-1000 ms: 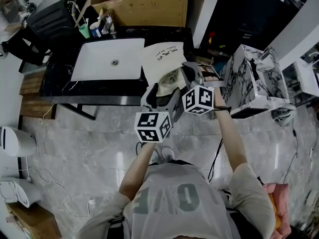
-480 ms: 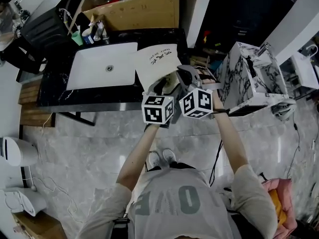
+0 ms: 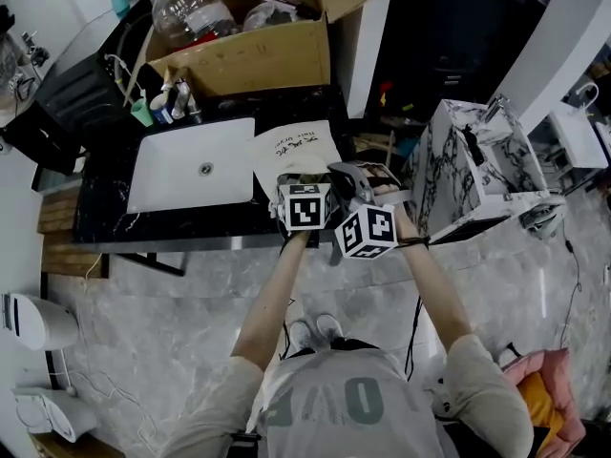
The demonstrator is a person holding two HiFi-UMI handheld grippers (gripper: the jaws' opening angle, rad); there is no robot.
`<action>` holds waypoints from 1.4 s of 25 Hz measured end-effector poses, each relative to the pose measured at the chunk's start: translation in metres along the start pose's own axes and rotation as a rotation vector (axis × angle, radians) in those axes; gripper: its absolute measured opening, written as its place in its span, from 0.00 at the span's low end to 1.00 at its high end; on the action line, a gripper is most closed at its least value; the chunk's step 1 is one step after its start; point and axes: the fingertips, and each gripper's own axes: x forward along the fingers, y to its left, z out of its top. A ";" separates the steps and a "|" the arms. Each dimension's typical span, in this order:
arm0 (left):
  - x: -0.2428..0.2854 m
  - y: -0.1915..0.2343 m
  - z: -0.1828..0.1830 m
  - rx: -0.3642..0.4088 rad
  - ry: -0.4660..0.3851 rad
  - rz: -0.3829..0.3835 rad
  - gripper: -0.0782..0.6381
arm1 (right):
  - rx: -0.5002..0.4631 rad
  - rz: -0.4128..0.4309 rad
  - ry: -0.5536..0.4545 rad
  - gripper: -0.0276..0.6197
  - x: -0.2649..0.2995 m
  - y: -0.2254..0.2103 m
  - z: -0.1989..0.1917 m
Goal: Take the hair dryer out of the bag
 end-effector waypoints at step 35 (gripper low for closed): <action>0.042 0.029 -0.042 -0.087 0.277 -0.021 0.52 | 0.173 0.095 0.000 0.11 0.032 0.021 -0.024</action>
